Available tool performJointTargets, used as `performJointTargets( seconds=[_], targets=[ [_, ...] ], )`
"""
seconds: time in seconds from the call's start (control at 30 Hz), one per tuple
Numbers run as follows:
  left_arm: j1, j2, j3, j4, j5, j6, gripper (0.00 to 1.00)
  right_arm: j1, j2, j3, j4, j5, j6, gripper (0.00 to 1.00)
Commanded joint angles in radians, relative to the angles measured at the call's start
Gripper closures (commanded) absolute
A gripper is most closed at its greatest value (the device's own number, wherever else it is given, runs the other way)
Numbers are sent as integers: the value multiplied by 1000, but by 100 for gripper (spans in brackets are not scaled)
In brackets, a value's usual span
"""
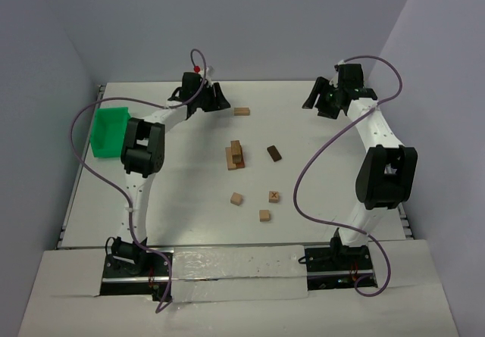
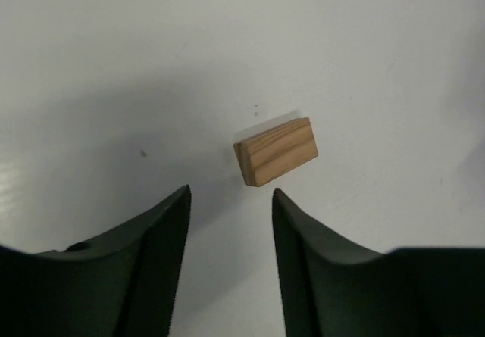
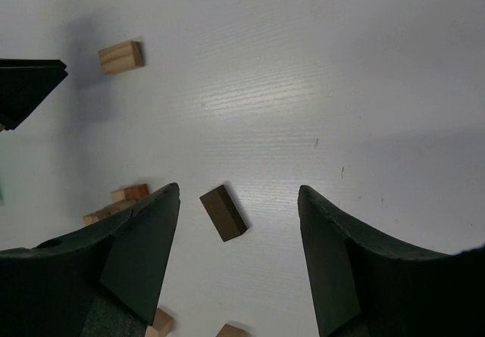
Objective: Build the wood block tower
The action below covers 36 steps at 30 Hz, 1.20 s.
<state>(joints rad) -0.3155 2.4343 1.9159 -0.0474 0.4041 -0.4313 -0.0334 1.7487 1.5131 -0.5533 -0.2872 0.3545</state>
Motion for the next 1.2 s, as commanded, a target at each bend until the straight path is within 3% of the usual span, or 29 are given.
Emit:
performJointTargets(
  seconds=[0.0,0.13,0.27,0.57,1.0,1.17],
  targets=[
    [-33,-89,109,-70,-9,302,38,-7,-64,-4,36,-15,-12,28],
    [-62,-24,243,-229,105,568,29,-7,-70,-3,35,-12,-15,23],
    [-62,2,268,-256,220,672,25,-6,-81,-12,38,-6,-23,19],
    [-73,104,327,-179,237,696,22,-7,-81,-17,41,-13,-22,18],
    [-100,229,454,-301,127,773,18,-7,-86,-27,44,-13,-25,18],
    [-106,225,443,-345,102,817,23,-7,-85,-25,43,-15,-25,18]
  ],
)
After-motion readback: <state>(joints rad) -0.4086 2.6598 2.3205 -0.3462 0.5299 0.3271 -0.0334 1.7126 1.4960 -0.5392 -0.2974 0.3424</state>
